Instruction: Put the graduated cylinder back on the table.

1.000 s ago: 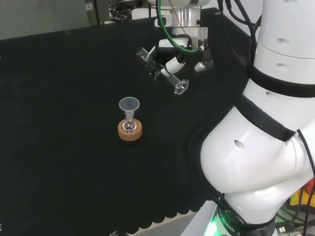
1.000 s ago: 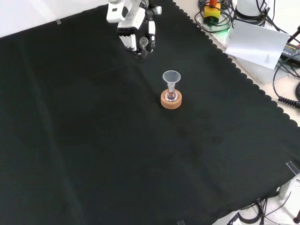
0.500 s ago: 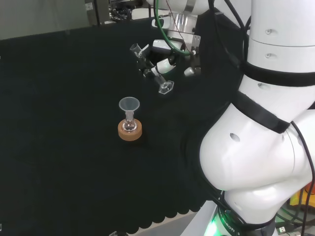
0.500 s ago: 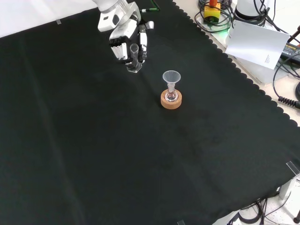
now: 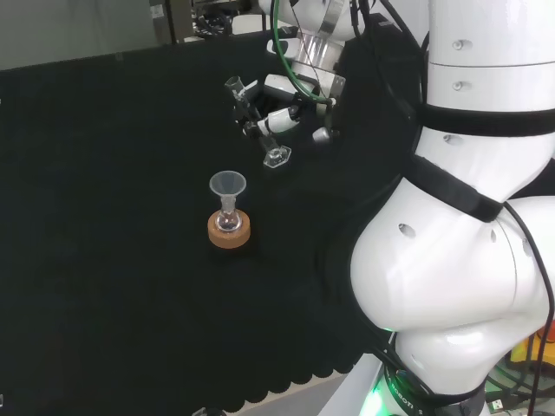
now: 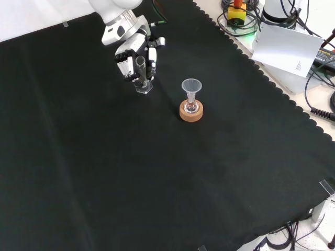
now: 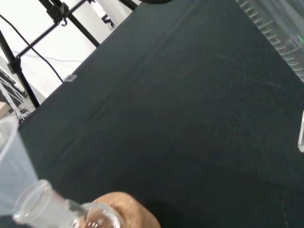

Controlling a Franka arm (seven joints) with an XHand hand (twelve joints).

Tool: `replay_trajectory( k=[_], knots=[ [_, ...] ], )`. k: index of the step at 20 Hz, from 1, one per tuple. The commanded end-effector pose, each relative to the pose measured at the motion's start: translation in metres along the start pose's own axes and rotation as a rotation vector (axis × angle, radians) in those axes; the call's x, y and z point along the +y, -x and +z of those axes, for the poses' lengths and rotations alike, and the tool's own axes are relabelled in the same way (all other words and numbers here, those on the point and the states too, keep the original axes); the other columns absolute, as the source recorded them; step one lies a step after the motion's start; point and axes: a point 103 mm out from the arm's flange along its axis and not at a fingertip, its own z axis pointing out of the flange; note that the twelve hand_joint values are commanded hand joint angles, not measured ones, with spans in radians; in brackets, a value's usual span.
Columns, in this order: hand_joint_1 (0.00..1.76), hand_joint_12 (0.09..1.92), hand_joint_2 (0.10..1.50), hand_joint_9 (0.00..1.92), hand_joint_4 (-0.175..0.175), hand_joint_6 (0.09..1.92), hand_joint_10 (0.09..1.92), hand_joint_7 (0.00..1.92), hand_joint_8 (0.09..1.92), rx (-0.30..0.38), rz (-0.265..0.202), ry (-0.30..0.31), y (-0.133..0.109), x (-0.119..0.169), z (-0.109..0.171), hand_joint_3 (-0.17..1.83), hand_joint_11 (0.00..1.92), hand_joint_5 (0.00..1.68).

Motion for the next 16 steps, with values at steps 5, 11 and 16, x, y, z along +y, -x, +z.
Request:
replay_trajectory(
  k=[5,11,16],
  knots=[
    [1.1,0.68,1.19,1.45,-0.036,1.04,0.09,1.32,0.17,0.091,-0.025,0.127,0.027,0.022,0.016,-0.13,1.35,0.98],
    [1.1,0.69,1.19,1.44,-0.037,1.04,0.09,1.31,0.17,0.117,-0.028,0.182,0.041,0.031,0.023,-0.13,1.34,0.98],
    [1.1,0.69,1.19,1.42,-0.04,1.04,0.09,1.28,0.16,0.124,-0.029,0.238,0.05,0.037,0.025,-0.14,1.32,0.98]
  ],
)
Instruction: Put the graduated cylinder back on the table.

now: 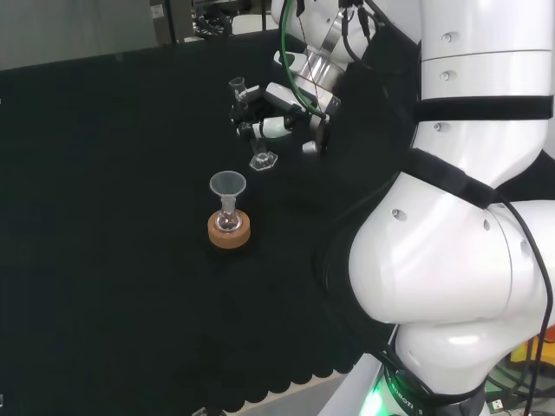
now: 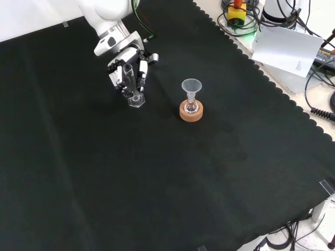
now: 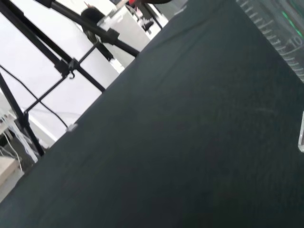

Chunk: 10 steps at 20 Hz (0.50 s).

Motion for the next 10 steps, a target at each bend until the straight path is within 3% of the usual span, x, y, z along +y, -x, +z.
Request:
replay_trajectory(
  k=[1,10],
  knots=[
    [1.1,0.69,1.19,1.42,-0.041,1.04,0.09,1.28,0.16,0.015,-0.014,0.081,0.0125,0.0102,-0.0008,-0.14,1.32,0.98],
    [1.1,0.74,1.2,1.38,-0.059,1.06,0.09,1.22,0.18,0.019,-0.013,0.143,0.0192,0.0089,0.0039,-0.14,1.25,0.96]
  ],
)
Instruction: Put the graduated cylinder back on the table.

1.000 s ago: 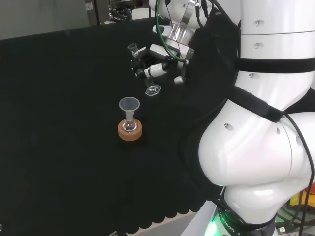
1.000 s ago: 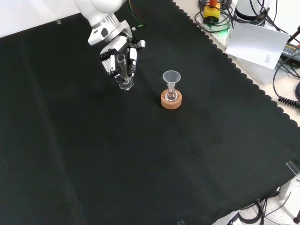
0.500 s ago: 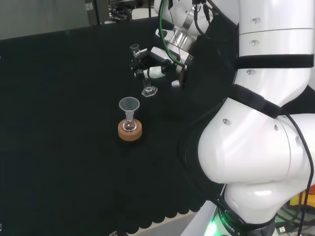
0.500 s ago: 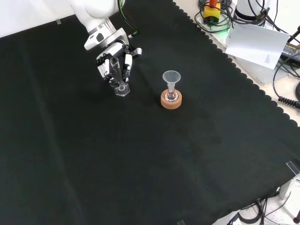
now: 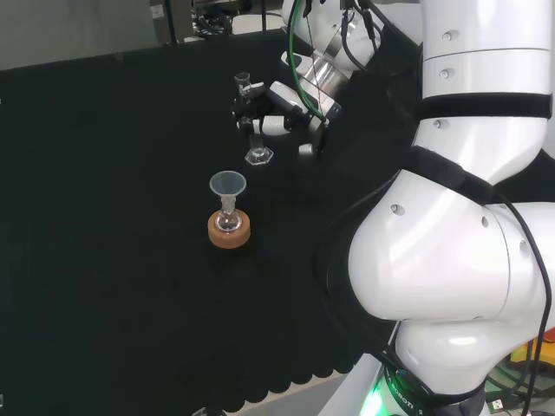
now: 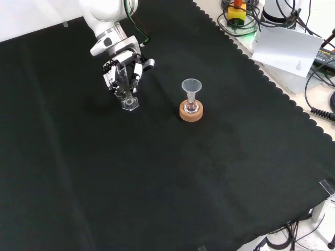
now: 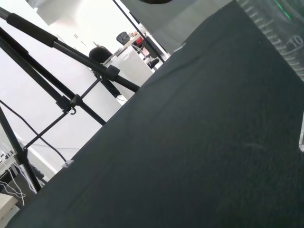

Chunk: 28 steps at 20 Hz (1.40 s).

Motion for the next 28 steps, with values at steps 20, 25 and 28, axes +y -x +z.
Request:
replay_trajectory(
  k=[20,25,28],
  knots=[
    [1.06,0.96,1.17,1.27,-0.019,1.15,0.09,0.9,0.53,0.017,0.008,-0.048,0.009,-0.004,0.016,-0.01,1.0,0.89],
    [0.97,1.11,1.12,1.15,-0.026,0.84,0.09,0.74,0.6,0.027,0.033,-0.083,0.008,-0.005,0.016,-0.04,0.8,0.81],
    [0.94,1.15,1.11,1.11,-0.037,0.73,0.09,0.7,0.6,0.006,0.043,-0.105,0.007,-0.004,0.014,-0.07,0.74,0.78]
  ],
)
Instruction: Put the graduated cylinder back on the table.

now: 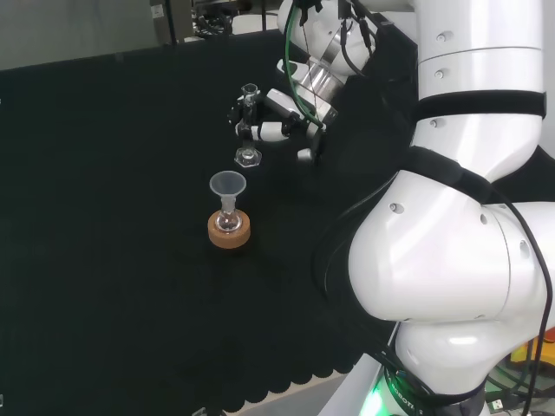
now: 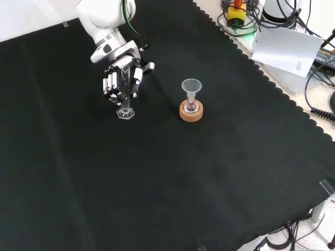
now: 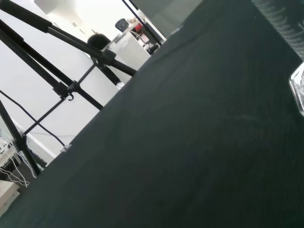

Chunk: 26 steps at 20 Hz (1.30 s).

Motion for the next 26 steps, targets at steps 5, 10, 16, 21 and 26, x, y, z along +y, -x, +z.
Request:
replay_trajectory(
  k=[5,10,16,21,26],
  knots=[
    [0.92,1.21,1.13,1.04,-0.038,0.69,0.09,0.65,0.59,-0.045,0.057,-0.071,-0.005,0.003,-0.005,-0.17,0.63,0.7],
    [0.9,1.25,1.11,0.96,-0.062,0.64,0.09,0.54,0.62,-0.048,0.095,-0.066,-0.007,0.007,-0.012,-0.17,0.54,0.56],
    [0.85,1.32,1.04,0.77,-0.081,0.31,0.09,0.27,0.69,-0.083,0.118,-0.049,-0.014,0.006,-0.027,-0.17,0.38,0.34],
    [0.82,1.36,1.01,0.68,-0.082,0.15,0.09,0.16,0.71,-0.127,0.144,-0.029,-0.021,0.002,-0.051,-0.17,0.3,0.31],
    [0.82,1.37,1.01,0.67,-0.08,0.11,0.09,0.15,0.71,-0.182,0.176,0.003,-0.033,-0.012,-0.083,-0.17,0.27,0.32]
  ],
)
